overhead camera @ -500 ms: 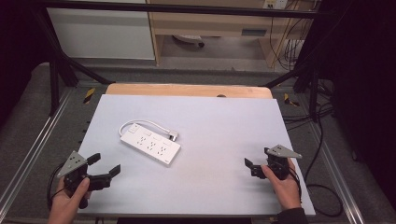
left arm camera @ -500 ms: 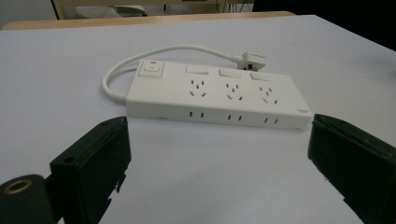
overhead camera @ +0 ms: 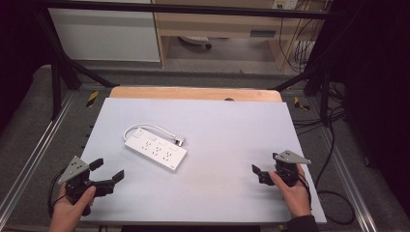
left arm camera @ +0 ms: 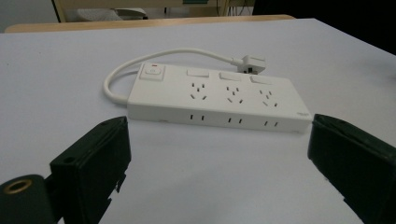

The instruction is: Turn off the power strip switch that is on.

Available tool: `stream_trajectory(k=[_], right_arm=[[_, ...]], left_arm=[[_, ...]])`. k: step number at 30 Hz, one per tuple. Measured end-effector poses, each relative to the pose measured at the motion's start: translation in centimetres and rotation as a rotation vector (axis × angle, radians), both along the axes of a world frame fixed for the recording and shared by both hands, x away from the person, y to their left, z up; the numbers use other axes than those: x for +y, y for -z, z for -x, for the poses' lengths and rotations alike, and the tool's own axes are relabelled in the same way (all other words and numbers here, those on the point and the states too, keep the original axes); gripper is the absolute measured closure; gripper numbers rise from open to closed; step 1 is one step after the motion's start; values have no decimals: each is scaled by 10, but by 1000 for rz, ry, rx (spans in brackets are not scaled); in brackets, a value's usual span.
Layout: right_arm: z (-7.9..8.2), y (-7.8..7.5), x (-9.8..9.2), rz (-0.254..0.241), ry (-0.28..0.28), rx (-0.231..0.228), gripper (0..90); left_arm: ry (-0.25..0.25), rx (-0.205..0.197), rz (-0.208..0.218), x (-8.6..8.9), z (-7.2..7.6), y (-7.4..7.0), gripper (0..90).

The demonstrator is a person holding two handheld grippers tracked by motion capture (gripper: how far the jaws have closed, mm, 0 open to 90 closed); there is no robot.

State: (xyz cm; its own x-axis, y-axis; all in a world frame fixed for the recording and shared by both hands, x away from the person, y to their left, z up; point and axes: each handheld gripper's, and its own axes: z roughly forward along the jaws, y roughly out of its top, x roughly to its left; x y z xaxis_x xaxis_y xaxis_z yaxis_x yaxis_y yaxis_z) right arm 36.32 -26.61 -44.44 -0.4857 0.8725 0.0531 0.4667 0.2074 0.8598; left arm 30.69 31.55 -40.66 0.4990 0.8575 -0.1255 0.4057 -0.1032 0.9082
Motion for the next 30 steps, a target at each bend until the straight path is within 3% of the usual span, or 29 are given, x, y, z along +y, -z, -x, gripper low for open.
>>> stream_trajectory(k=[11,30], right_arm=[[0,-1,0,-4,4,-8,33],[1,-2,-1,-15,12,-23,32]], left_arm=[[4,-16,49,-2,-1,-5,61],[27,-8,76,-3,-14,-24,62]])
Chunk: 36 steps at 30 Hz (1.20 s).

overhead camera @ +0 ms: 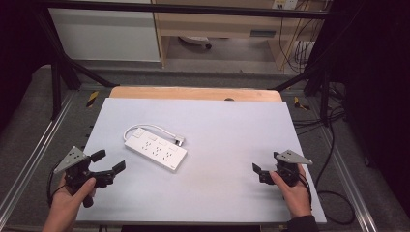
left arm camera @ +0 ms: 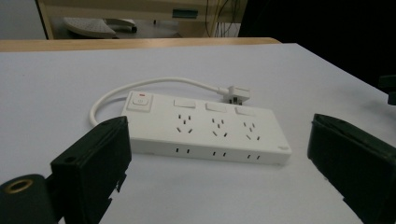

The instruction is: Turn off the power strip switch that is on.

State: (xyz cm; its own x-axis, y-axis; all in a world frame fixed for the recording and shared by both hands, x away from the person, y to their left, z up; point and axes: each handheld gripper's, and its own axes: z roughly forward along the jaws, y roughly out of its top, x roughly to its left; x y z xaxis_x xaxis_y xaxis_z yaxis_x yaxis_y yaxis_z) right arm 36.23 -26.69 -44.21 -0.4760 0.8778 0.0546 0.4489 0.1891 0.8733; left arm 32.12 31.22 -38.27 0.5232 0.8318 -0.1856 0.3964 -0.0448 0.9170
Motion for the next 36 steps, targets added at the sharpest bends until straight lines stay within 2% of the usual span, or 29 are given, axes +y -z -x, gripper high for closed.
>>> stream_trajectory(k=[36], right_arm=[[1,-1,-2,-8,5,-4,32]], left_arm=[[30,28,-29,-11,-28,-18,60]])
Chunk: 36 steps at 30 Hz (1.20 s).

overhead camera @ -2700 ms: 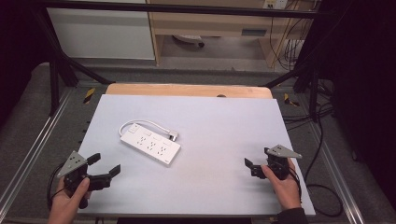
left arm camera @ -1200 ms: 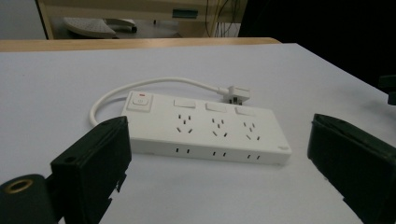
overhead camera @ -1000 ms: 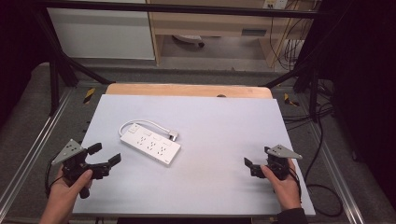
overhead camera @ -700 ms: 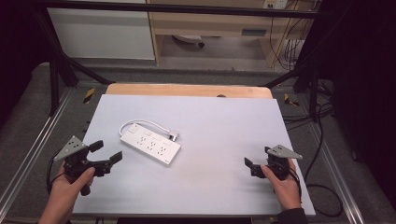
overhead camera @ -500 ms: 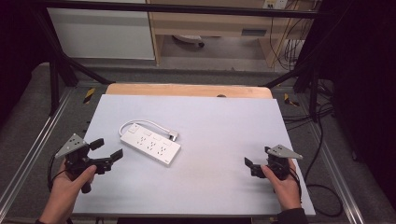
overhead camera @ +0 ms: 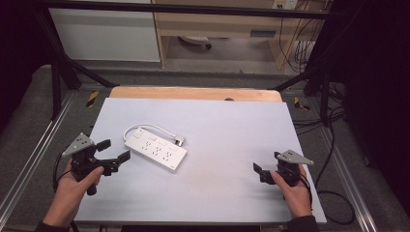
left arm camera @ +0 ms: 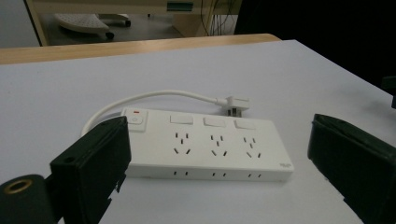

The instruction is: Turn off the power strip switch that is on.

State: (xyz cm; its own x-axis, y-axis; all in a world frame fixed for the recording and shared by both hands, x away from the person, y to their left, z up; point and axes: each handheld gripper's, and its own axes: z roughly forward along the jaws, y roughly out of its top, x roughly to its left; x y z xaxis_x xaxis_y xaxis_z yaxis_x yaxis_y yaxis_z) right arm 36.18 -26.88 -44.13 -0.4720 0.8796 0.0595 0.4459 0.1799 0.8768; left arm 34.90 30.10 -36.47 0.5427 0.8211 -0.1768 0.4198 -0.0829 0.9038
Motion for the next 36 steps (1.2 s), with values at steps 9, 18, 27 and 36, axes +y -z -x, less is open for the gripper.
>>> stream_trajectory(k=[9,18,27,36], right_arm=[[0,0,0,0,0,-1,32],[0,0,0,-1,-2,-1,31],[0,0,0,-2,-1,-1,32],[0,0,0,-2,-2,-2,32]], left_arm=[[10,-2,-6,-4,-6,-4,60],[12,-4,-16,-7,-16,-6,60],[9,-11,-18,-7,-24,-11,61],[3,-14,-21,-5,-33,-16,61]])
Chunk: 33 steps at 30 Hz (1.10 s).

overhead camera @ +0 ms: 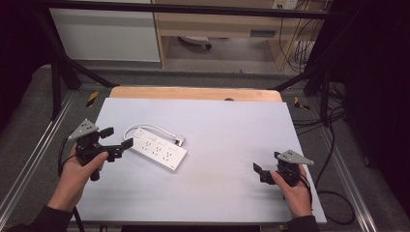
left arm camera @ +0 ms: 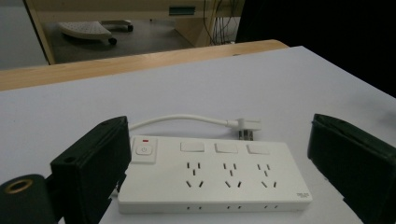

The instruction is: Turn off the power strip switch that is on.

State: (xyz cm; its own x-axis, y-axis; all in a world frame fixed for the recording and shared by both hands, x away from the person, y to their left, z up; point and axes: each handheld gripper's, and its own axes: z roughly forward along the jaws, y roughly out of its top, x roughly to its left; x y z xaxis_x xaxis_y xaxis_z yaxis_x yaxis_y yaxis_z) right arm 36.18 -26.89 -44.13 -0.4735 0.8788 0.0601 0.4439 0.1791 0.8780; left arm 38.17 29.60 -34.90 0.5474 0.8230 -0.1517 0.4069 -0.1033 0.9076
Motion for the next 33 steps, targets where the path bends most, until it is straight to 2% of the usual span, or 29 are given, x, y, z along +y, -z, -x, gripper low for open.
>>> stream_trajectory(k=[12,26,28,30,33], right_arm=[[0,0,0,-7,3,2,32],[0,0,-1,-5,0,-5,32],[0,0,-1,-5,0,-5,31],[0,0,-1,-5,-1,-5,31],[0,-1,-2,-4,0,-7,31]], left_arm=[[-9,9,-11,-2,-15,-1,62],[12,7,-32,-12,-26,-6,63],[16,5,-33,-13,-27,-6,71],[20,1,-34,-14,-28,-5,122],[13,-2,-37,-15,-30,-5,130]])
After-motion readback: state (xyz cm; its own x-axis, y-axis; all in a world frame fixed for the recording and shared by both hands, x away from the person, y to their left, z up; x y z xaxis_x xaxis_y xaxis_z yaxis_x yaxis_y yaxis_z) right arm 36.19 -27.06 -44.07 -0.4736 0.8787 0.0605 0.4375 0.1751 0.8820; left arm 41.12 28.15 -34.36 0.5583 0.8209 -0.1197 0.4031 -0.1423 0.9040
